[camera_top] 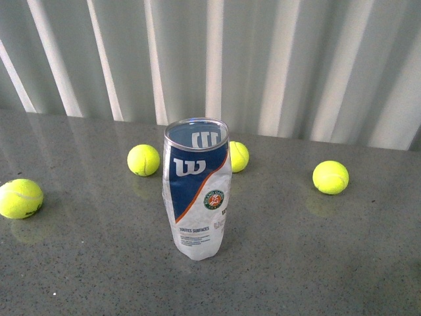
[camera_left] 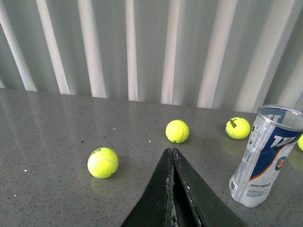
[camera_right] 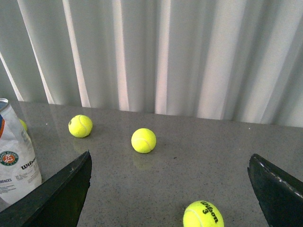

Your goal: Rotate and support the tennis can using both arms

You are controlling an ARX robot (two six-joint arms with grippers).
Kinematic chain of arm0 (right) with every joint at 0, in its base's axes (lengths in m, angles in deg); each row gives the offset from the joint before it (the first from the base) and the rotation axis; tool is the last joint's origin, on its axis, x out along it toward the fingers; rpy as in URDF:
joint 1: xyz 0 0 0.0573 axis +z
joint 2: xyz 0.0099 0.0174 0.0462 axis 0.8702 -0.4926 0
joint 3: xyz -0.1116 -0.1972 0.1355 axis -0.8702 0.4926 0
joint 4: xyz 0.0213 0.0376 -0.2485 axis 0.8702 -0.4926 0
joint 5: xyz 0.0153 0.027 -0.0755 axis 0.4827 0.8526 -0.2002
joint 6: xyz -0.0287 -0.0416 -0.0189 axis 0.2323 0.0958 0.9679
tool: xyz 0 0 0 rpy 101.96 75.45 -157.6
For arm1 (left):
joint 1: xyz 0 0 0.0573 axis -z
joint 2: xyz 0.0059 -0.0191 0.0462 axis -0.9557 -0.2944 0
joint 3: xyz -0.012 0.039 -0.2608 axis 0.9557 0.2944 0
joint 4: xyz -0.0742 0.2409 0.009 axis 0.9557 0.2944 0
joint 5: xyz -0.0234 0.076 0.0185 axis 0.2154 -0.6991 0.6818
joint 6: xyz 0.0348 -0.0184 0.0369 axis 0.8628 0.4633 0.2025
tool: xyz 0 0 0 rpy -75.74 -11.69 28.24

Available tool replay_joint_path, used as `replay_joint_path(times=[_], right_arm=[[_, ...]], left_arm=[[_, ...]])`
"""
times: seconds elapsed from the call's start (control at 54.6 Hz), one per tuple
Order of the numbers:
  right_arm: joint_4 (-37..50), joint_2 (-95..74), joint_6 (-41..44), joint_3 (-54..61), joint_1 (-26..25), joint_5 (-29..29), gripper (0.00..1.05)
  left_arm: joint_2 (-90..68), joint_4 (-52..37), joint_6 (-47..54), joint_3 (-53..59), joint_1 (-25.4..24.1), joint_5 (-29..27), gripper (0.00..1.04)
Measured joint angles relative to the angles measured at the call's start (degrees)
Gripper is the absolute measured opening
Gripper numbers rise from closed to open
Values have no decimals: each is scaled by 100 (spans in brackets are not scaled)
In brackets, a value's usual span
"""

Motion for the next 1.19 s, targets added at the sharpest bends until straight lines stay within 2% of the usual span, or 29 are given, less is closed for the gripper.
replay_joint_path(times=[0.128,0.348,0.55,0.806,1.191], right_arm=[[0,0,0,-2,0,-2,98],[0,0,0,-2,0,0,98],[0,0,0,-2,0,0,98],[0,0,0,-2,0,0,98],[0,0,0,-2,0,0,98]], left_arm=[[837,1003,-2,-2,0,0,4],[1014,1049,-4,-2,0,0,5],[1016,1049,-4,-2,0,0,54],[1014,1049,-4,-2,0,0,98],[1016,1049,-2,-2,0,0,98]])
